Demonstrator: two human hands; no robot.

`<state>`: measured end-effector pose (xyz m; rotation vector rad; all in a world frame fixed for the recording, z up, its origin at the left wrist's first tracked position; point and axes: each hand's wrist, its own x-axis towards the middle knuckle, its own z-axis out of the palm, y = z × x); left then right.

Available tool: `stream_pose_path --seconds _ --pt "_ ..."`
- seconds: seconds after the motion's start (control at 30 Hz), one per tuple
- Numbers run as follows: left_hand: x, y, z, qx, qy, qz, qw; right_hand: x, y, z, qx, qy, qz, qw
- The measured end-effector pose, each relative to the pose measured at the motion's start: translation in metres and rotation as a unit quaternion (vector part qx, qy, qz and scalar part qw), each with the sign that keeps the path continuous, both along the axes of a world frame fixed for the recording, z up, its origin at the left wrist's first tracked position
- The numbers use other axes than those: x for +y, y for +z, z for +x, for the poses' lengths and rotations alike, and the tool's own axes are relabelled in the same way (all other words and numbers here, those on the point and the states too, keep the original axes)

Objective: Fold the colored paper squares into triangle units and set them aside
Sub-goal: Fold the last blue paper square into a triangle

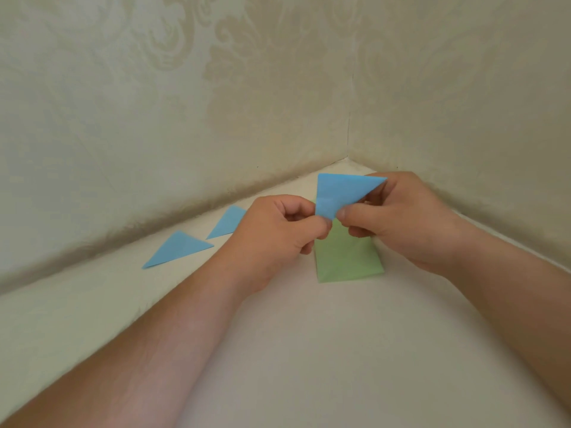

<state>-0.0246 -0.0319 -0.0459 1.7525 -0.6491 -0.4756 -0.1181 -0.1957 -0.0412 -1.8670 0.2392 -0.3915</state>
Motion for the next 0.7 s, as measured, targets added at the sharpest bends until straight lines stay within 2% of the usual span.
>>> stream_pose_path --seconds 0.1,0.3,0.47,0.7 --pt "0.0011 -0.0005 -0.0008 -0.003 -0.015 0.004 1.0 0.001 0.0012 0.0009 0.002 0.025 0.029 0.999" --pt "0.0 -0.0034 -0.004 -0.017 -0.007 -0.05 0.999 0.0 0.0016 0.0016 0.004 0.018 0.053 0.998" --pt "-0.0006 0.0025 -0.0047 0.053 -0.005 -0.063 0.997 0.0025 0.003 0.0036 -0.017 -0.028 0.095 0.995" --pt "0.0001 0.0057 -0.0046 0.141 -0.027 -0.077 0.987 0.0065 0.0062 0.0012 -0.012 -0.018 0.124 0.992"
